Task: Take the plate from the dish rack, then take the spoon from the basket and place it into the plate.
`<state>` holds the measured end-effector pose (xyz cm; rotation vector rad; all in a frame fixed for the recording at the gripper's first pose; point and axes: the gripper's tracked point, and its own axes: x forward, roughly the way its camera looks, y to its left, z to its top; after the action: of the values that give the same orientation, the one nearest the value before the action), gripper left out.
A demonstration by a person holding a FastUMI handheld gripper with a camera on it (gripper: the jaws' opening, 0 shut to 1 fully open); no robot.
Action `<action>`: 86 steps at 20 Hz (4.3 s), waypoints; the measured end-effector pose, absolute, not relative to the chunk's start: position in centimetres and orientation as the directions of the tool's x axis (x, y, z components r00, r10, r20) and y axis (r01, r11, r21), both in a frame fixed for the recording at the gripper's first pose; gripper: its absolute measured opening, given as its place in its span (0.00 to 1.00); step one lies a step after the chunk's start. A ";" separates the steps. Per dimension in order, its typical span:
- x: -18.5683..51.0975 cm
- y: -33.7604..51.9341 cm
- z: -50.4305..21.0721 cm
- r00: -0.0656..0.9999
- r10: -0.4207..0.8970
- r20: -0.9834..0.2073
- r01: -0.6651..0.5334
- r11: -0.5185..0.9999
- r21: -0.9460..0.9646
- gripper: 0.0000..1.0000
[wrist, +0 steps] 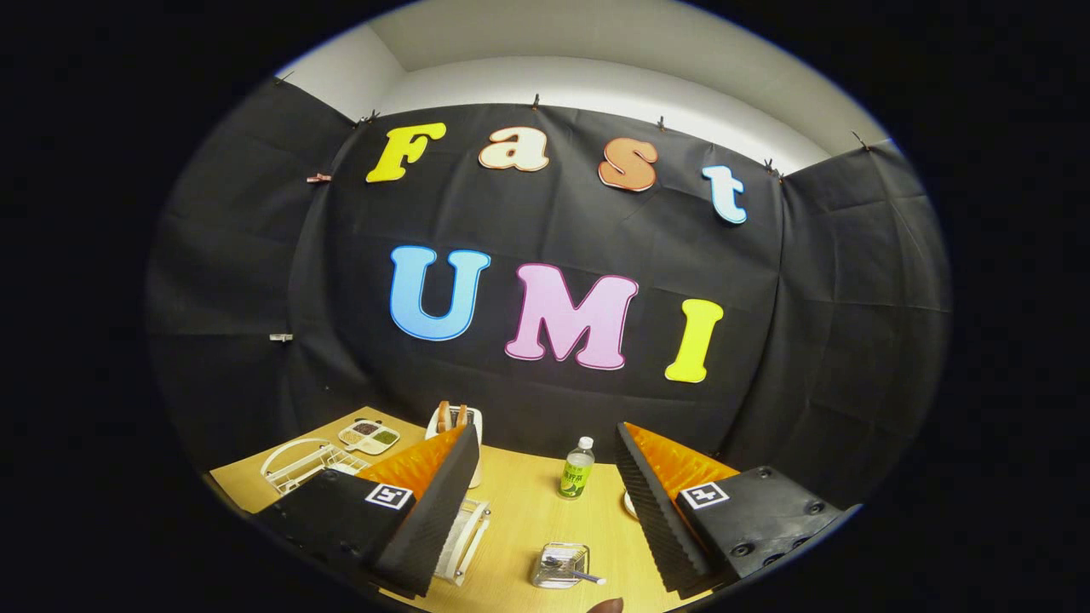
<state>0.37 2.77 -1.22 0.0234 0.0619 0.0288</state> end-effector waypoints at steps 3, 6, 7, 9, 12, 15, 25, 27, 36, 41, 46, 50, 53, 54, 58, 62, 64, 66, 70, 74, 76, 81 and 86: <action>1.4 4.6 -2.9 0.989 0.070 -0.131 -0.064 0.997 0.047 0.98; 2.6 7.8 -6.4 0.953 0.141 -0.270 -0.115 0.987 0.108 0.98; 3.2 8.8 -7.6 0.935 0.162 -0.317 -0.123 0.983 0.139 0.98; 4.1 10.7 -9.9 0.895 0.193 -0.403 -0.124 0.974 0.190 0.97; 5.6 13.2 -13.7 0.837 0.213 -0.504 -0.132 0.973 0.191 0.97; 6.7 15.0 -17.2 0.791 0.205 -0.577 -0.135 0.977 0.163 0.97; 9.0 17.4 -27.1 0.630 0.118 -0.767 -0.027 0.991 0.130 0.67; 9.2 16.5 -27.8 0.611 0.056 -0.790 0.003 0.997 0.072 0.48; 11.5 16.0 -25.5 0.615 -0.083 -0.784 0.027 0.996 -0.084 0.23; 11.7 15.7 -24.8 0.643 -0.089 -0.761 0.005 0.994 -0.112 0.22; 12.0 15.7 -24.2 0.657 -0.118 -0.745 0.021 0.990 -0.139 0.21; 13.0 16.2 -23.0 0.699 -0.165 -0.696 -0.021 0.968 -0.250 0.22; 13.2 16.0 -21.8 0.724 -0.170 -0.668 -0.011 0.966 -0.258 0.21; 12.9 15.9 -21.4 0.726 -0.158 -0.669 -0.008 0.971 -0.239 0.21; 10.8 15.4 -19.8 0.749 -0.031 -0.662 -0.022 0.997 -0.071 0.21; 7.6 13.1 -17.7 0.767 0.099 -0.634 -0.063 0.995 0.078 0.21; 5.9 10.9 -16.6 0.783 0.133 -0.607 -0.069 0.989 0.127 0.21; 3.7 8.7 -16.1 0.790 0.160 -0.592 -0.071 0.983 0.170 0.21; -1.7 4.5 -18.1 0.752 0.193 -0.630 -0.059 0.972 0.228 0.21; -7.1 1.9 -23.0 0.699 0.217 -0.681 -0.009 0.955 0.295 0.21; -9.5 1.5 -25.9 0.666 0.246 -0.704 0.013 0.940 0.341 0.21; -12.6 2.5 -31.9 0.610 0.357 -0.708 0.087 0.857 0.508 0.21; -13.1 2.5 -37.2 0.579 0.385 -0.718 0.154 0.813 0.561 0.21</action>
<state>-13.05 2.50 -37.18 0.6296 0.9596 0.1460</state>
